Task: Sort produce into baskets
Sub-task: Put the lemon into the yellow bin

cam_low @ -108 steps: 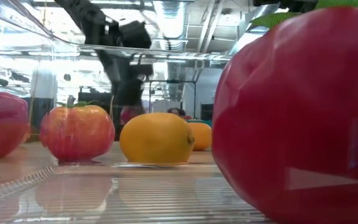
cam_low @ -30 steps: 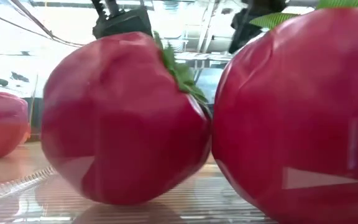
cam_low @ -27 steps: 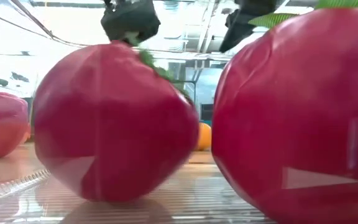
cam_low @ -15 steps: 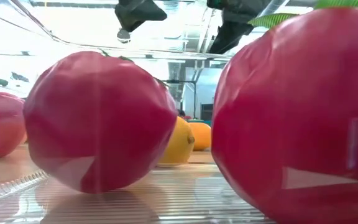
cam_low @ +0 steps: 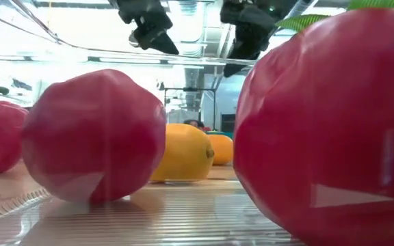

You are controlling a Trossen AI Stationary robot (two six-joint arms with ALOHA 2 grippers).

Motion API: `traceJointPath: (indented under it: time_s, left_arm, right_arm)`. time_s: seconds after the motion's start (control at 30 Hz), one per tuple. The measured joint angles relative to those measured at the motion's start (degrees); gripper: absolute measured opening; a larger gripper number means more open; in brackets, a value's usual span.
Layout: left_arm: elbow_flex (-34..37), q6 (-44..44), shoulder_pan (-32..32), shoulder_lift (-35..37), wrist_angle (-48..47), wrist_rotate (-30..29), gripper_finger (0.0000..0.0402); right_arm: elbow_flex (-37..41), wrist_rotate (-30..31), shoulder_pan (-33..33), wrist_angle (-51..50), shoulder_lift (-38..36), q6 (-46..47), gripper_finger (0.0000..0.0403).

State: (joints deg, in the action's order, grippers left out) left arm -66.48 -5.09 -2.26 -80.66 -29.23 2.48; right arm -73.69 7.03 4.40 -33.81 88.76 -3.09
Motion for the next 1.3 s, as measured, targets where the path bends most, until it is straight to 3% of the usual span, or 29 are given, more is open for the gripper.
traceJointPath:
  time_s: [0.33, 0.73, 1.3]
  left_arm:
    - [0.28, 6.74, 5.36, -0.04, -0.68, -0.14, 0.0357]
    - [3.1, 7.41, 8.09, -0.15, -0.97, 0.09, 0.0357]
    - [3.1, 7.48, 8.07, -0.15, -0.77, 0.16, 0.0357]
  right_arm:
    - [-0.07, 0.16, 0.08, 1.25, 7.36, -0.87, 0.024]
    - [-0.07, 0.38, 0.7, 2.59, 16.43, -4.51, 0.024]
    - [-0.07, 0.37, 0.5, 3.04, 17.32, -4.44, 0.024]
